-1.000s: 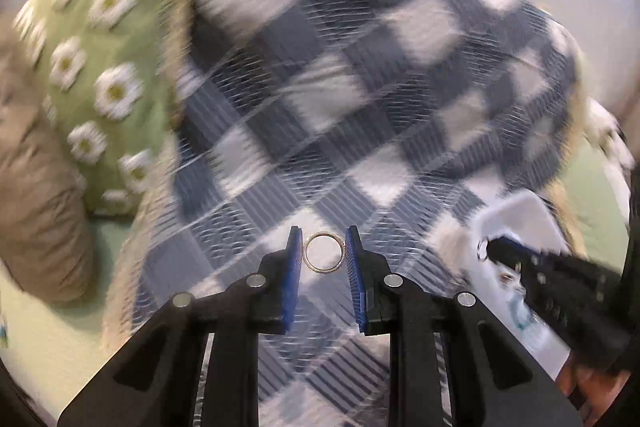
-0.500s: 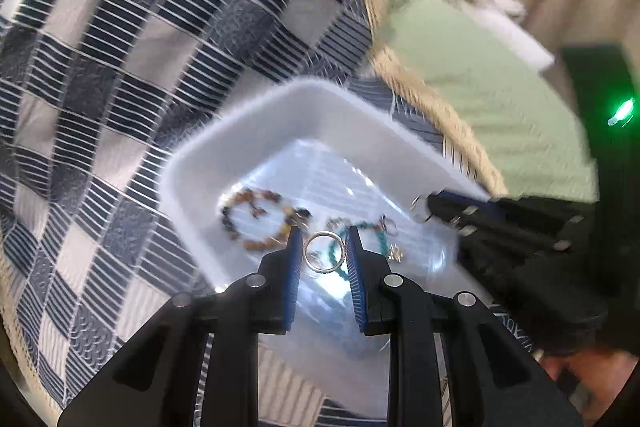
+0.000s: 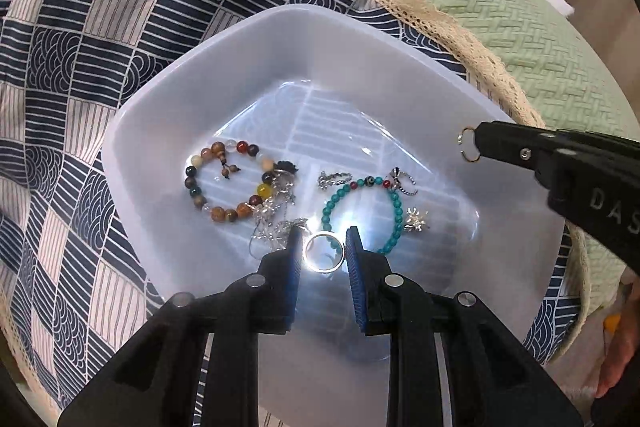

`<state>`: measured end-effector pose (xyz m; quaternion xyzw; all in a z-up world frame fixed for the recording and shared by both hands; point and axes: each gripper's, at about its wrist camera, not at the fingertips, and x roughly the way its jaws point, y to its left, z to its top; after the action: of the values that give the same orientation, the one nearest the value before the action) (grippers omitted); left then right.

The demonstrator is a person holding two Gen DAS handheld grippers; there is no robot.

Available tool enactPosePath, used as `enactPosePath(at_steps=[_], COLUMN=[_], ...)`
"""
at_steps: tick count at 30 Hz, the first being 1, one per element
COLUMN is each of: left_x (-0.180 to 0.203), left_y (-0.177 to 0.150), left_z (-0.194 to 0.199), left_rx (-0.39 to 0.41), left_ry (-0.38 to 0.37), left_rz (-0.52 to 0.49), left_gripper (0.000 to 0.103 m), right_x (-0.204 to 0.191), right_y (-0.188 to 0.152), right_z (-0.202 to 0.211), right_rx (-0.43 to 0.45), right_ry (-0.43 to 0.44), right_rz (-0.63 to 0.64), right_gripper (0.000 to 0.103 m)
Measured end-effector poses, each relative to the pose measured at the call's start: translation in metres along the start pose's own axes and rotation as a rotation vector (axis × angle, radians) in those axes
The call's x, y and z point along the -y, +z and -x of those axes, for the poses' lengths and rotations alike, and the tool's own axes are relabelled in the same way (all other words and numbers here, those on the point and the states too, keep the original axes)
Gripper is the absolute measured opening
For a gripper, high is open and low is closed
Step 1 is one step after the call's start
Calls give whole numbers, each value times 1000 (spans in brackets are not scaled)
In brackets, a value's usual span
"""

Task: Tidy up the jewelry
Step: 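Carry both gold rings into the white tray and open both grippers, then withdraw both open grippers from the tray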

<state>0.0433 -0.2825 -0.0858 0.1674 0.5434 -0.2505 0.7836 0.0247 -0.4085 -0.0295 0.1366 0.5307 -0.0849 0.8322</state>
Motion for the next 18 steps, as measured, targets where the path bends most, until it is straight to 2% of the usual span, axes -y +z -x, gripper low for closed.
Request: enactPosePath(at_steps=[6,9,11,13,18], left_x=[-6,-13,-22,-33,-64], left_y=[4,5,6,6,5], left_z=[5,19,35,51,76], left_rx=[5,30,66,114,170], left_ry=[5,11,34,62,111], left_rz=[17,43,66,95,165], left_gripper=[23,34,50,59,67], right_x=[-2,-9,-17,-28,-50], right_y=[0,-1,-2,-5,-12], right_z=[-1,-4,-8,-14,-34], right_rx=[-4,-12,-27,-52,-121], right_ry=[0,12,34,67,68], right_rz=[8,28,56,94,169], right_gripper=[8,8,8,8,9])
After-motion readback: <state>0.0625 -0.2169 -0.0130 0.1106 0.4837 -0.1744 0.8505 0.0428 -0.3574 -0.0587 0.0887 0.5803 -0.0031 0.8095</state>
